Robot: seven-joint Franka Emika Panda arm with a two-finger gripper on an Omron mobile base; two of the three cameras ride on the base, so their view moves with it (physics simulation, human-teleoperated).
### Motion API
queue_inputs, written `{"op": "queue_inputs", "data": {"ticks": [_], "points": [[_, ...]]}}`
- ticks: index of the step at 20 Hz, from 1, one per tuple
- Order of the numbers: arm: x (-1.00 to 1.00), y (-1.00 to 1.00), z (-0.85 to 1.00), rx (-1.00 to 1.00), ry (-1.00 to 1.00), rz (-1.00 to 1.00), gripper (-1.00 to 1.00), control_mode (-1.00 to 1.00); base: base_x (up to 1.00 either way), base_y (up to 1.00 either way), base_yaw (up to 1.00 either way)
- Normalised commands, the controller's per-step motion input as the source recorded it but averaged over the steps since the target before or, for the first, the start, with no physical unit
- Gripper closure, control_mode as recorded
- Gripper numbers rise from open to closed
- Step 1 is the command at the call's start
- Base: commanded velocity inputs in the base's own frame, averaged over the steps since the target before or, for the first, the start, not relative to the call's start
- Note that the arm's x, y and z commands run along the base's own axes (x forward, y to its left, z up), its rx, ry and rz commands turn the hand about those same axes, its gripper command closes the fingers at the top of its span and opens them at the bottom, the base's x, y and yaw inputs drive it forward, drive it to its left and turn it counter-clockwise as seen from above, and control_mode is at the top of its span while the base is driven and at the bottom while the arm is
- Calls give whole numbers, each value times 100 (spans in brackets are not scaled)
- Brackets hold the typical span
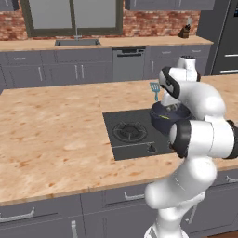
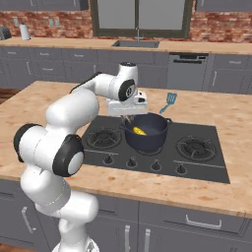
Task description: Put the corn and mushroom in the pot. Retrieve the spatula and lightly stir the vegetables in the pot.
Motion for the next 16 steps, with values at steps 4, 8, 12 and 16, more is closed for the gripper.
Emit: {"op": "queue_inputs", "data": {"ticks": [4,8,12,16], "points": [[34,-45,-34,-2,7,-5,100,-100,0,0,0],[32,-22,-38,-1,0,0,100,-100,0,0,0],[42,-13,-27,-1,0,0,100,-100,0,0,0],[60,-21,-13,0,5,0,100,-100,0,0,0]]}}
